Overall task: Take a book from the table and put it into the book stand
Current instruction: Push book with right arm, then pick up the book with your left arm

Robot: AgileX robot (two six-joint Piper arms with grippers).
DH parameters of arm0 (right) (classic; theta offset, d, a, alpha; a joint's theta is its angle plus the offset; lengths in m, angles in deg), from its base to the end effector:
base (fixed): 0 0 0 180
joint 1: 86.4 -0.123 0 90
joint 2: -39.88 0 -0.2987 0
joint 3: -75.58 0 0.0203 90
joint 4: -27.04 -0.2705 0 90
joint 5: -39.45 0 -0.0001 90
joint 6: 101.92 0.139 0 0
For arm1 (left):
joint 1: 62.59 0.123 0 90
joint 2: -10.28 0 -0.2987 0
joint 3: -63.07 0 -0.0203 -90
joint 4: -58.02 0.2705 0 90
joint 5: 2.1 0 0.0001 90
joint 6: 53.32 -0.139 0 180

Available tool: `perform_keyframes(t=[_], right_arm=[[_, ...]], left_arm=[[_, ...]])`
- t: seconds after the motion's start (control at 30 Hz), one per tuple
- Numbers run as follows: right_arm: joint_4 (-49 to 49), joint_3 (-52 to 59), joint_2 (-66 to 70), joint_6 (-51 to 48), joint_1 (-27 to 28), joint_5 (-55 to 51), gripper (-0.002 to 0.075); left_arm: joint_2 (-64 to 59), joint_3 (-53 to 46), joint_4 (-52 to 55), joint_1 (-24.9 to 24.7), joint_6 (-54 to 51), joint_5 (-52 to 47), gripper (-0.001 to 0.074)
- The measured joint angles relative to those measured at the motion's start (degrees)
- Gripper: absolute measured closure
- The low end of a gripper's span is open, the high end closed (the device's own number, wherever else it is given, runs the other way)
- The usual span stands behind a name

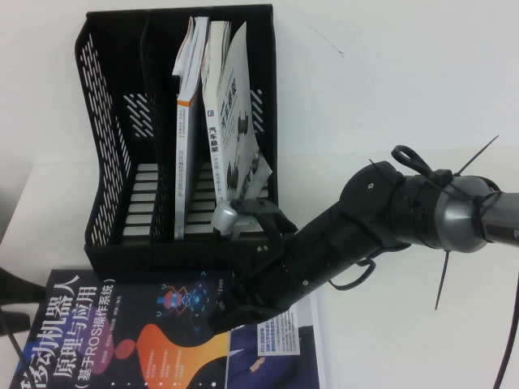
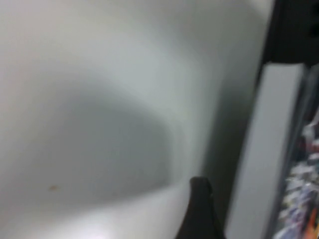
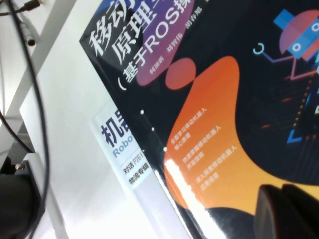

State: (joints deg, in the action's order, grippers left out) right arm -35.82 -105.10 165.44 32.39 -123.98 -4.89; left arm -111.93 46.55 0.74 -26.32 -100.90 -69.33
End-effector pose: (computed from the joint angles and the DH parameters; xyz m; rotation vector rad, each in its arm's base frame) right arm 0.3145 0.3512 0.1348 -0.9194 2.5269 1.1510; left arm 0.3349 0.1120 0.0997 -0.5703 2.5775 -1.2354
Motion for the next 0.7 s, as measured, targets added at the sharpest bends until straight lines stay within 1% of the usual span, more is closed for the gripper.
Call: perform_keyframes(t=[0.17, 0.47, 0.7], right_arm=[[0.0, 0.0, 0.0, -0.1, 0.0, 0.0, 0.0721], [-0.4, 0.0, 0.0, -0.1, 0.1, 0.4, 0.0721], [-2.1, 0.0, 0.0, -0.5, 2.2, 0.4, 0.0721]], left_arm=[[-1.6, 0.0, 1.5, 0.0, 0.1, 0.0, 0.0262], [-2.3, 0.0, 1.0, 0.0, 1.6, 0.3, 0.0264], [-2.3, -1.5, -0.6, 0.0, 1.1, 0.4, 0.0265]])
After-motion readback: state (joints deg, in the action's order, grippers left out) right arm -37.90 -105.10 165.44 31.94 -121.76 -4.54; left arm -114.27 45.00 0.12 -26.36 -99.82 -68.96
